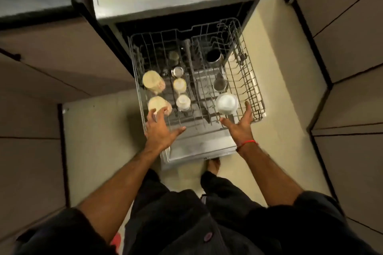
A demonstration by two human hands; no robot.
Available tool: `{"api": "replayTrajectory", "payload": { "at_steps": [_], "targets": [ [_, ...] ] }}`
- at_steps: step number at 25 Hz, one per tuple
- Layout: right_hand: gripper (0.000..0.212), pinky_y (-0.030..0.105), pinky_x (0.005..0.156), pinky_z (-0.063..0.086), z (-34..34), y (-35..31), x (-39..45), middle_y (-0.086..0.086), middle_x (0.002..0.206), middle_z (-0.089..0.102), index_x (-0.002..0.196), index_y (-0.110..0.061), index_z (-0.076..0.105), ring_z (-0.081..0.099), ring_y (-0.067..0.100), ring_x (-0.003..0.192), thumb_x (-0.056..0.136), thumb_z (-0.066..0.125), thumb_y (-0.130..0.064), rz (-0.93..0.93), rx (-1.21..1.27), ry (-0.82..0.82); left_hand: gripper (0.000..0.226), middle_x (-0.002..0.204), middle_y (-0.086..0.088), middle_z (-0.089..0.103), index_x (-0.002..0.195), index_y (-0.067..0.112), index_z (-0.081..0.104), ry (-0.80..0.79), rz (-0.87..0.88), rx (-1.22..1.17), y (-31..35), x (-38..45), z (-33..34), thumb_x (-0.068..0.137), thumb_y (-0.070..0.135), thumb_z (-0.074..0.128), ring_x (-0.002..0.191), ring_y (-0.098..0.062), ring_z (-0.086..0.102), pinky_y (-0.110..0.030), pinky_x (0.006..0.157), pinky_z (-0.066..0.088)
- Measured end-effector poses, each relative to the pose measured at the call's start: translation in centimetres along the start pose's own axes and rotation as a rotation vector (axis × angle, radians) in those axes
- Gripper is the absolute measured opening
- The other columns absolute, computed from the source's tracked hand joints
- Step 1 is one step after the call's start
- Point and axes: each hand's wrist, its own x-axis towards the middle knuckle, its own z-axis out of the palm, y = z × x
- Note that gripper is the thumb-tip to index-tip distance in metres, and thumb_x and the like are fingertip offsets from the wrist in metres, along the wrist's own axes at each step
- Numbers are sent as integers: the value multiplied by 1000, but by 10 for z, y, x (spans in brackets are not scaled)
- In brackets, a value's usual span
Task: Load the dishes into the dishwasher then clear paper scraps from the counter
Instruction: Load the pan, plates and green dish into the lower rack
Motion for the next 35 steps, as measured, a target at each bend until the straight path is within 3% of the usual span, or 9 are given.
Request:
{"api": "replayTrajectory", "payload": {
  "at_steps": [3,7,12,16,18,23,26,30,35],
  "targets": [
    [131,41,119,18,-10,25,28,5,161,3,154,-29,-5,18,20,145,63,88,-12,162,55,-19,118,163,-3,-11,155,38,11,-22,-71,155,-6,-5,35,63,76,75,149,-39,4,-69,115,17],
    [133,56,113,28,2,76,50,4,161,18,146,-45,-21,36,22,136,72,83,-11,424,270,-87,124,162,-3,-25,157,36,5,-6,-111,264,-39,-6,84,60,89,61,150,-41,-15,-79,110,8],
    [138,47,120,7,31,152,57,-9,158,-27,146,-41,-26,-15,16,149,68,88,-35,95,-7,-43,102,165,-5,-24,156,40,18,133,-34,296,-83,15,136,74,88,52,150,-40,-20,-79,110,4],
    [139,51,121,6,46,179,70,0,159,-28,151,-26,-22,-18,17,149,65,85,-49,-106,-168,76,65,168,-7,1,129,37,63,256,104,385,-108,25,160,85,81,44,151,-43,-8,-66,118,-3],
    [138,53,121,6,50,187,74,3,161,-22,153,-19,-18,-18,18,149,64,82,-54,-174,-207,117,62,167,-9,10,115,34,71,328,151,389,-113,26,163,87,80,41,150,-45,-3,-62,119,-6],
    [141,29,112,1,65,160,93,6,163,-11,155,-18,-9,-12,13,148,53,84,-50,-168,-203,175,94,167,-11,-4,152,30,37,386,62,364,-105,57,145,78,88,33,151,-42,-10,-73,115,-1],
    [147,33,114,0,81,139,126,2,163,-11,155,-18,-12,-14,23,149,50,84,-56,-201,-206,217,100,167,-13,-5,155,27,29,411,81,346,-94,96,128,76,86,41,152,-41,-13,-74,114,-2],
    [154,8,111,-6,108,91,181,16,160,-16,153,-6,-12,-13,27,149,45,84,-59,-254,-191,268,104,166,-14,-5,155,22,27,447,98,329,-72,165,104,74,82,53,151,-42,-13,-76,113,0],
    [145,38,118,9,145,43,248,24,153,-32,152,-4,-14,-9,37,148,58,83,-56,-324,-269,184,111,166,-11,-7,158,25,17,429,110,328,-50,250,66,72,93,38,150,-44,-16,-76,112,-5]
  ]
}}
